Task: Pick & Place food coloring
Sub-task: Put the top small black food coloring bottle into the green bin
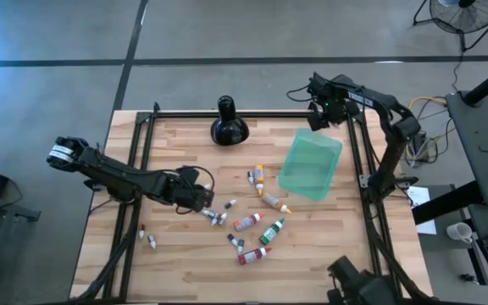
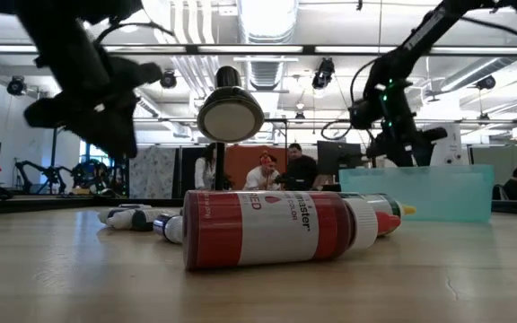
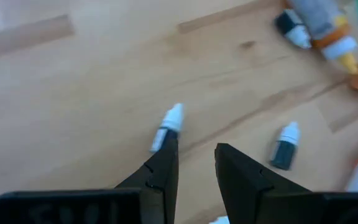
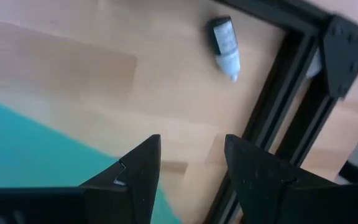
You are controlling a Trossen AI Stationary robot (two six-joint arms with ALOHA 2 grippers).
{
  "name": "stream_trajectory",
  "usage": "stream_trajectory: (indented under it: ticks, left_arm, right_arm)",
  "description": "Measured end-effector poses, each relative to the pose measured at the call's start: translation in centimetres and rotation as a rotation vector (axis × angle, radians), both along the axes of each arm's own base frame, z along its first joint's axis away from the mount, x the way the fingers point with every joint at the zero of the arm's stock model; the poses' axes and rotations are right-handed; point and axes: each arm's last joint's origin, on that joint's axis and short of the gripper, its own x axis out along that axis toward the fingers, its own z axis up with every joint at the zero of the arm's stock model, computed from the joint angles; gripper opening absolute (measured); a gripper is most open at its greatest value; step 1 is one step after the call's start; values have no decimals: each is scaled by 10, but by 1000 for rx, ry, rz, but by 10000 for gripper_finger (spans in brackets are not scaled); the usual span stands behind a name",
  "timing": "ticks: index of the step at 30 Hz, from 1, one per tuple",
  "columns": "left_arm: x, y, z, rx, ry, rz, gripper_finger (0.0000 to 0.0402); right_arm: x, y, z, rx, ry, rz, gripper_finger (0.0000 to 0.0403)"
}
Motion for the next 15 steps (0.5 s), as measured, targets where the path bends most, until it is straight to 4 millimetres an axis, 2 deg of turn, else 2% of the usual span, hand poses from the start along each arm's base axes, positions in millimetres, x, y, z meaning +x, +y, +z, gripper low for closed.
stream_trajectory:
  ticks: [6,15]
  left_arm:
    - [-16,7,-8,-55,-62,112,80]
    - [-20,16,-8,-50,-68,148,80]
  right_arm:
    - [-9,-28,-14,40,14,12,173]
    - [-14,-56,-35,91,28,23,173]
